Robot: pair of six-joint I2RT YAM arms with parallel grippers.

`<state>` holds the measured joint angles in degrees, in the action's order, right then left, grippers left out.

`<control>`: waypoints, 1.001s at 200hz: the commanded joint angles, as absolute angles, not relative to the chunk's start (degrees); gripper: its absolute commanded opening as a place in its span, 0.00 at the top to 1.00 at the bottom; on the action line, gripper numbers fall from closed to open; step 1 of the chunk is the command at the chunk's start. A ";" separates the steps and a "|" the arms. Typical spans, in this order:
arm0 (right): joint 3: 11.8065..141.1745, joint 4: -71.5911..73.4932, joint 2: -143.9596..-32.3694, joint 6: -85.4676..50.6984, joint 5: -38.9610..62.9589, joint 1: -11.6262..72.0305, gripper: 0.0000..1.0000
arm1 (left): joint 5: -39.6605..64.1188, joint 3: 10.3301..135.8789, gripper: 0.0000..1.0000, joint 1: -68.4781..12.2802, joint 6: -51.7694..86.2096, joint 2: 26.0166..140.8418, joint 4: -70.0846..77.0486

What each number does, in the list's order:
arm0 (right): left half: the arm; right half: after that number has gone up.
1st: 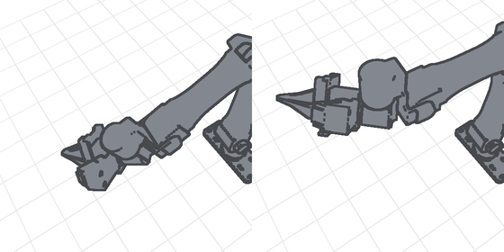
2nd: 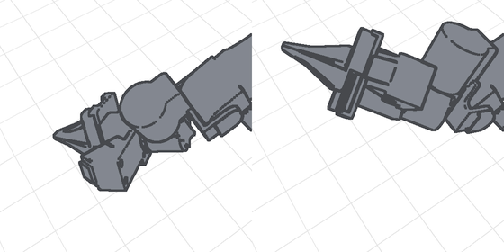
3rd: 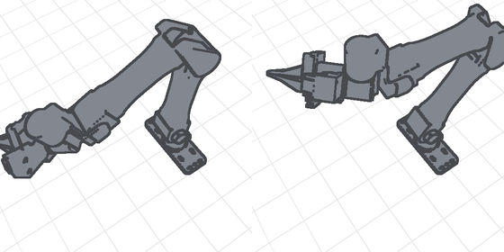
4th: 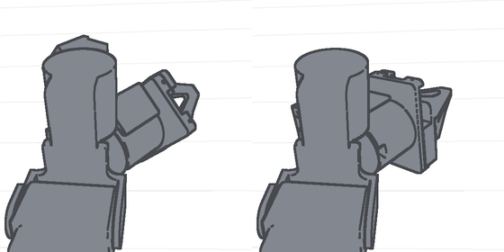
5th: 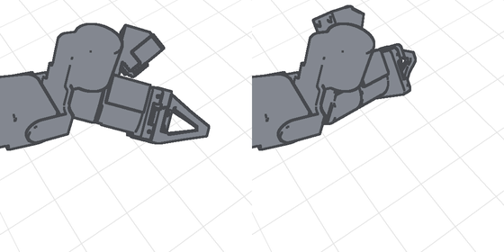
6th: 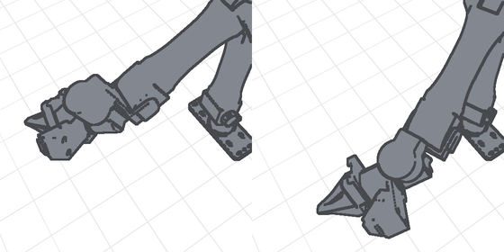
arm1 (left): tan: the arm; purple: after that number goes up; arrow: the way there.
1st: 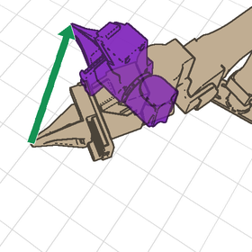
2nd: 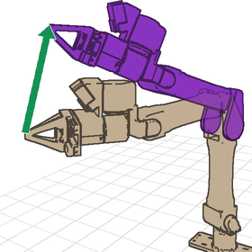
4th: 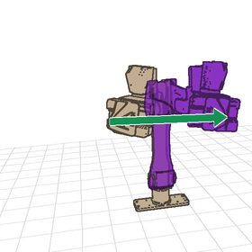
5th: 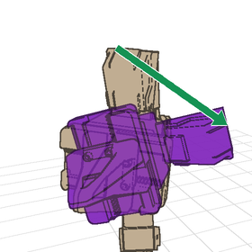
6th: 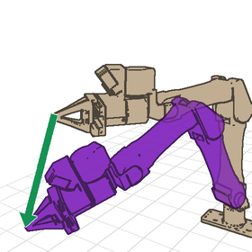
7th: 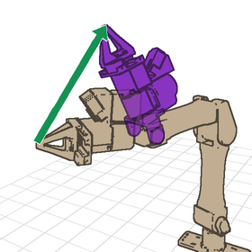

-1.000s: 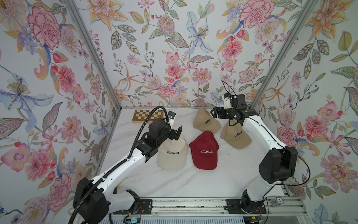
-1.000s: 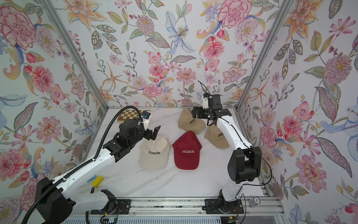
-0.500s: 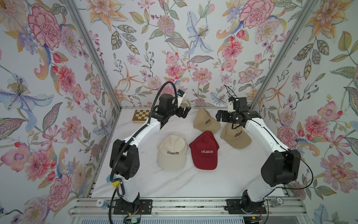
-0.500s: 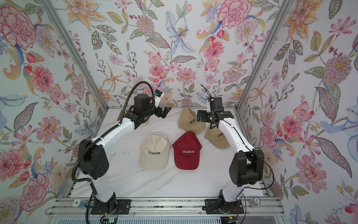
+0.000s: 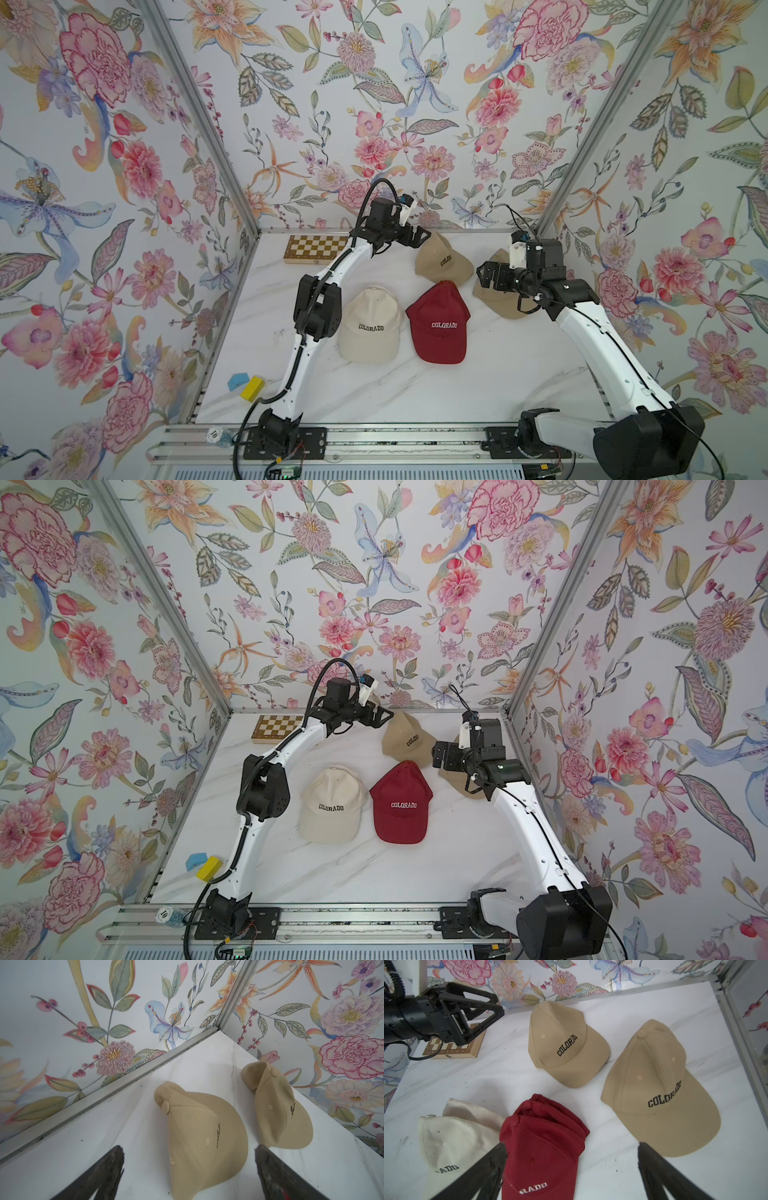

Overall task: Stack the baseball caps by color
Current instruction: Pick up the baseball cap from the center of the board.

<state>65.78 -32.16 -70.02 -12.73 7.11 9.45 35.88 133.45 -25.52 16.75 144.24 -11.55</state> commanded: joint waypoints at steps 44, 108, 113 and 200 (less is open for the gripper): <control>59.85 -32.70 -63.11 -14.66 9.11 9.44 0.01 | 38.24 139.13 0.00 -26.59 24.73 151.72 -2.90; 57.14 -32.61 -61.17 -14.84 9.21 9.32 0.01 | 39.12 138.96 0.12 -27.63 26.87 154.51 -3.01; 57.13 -32.52 -60.96 -14.85 9.20 9.32 0.01 | 39.47 138.96 0.14 -27.71 27.18 154.80 -2.55; 56.73 -31.52 -61.95 -14.13 9.79 8.92 0.01 | 41.47 138.88 0.74 -27.72 29.71 155.69 0.43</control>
<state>57.52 -32.29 -61.71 -14.00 8.67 9.28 40.21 137.45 -27.57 29.47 156.16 -1.45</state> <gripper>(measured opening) 0.988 0.358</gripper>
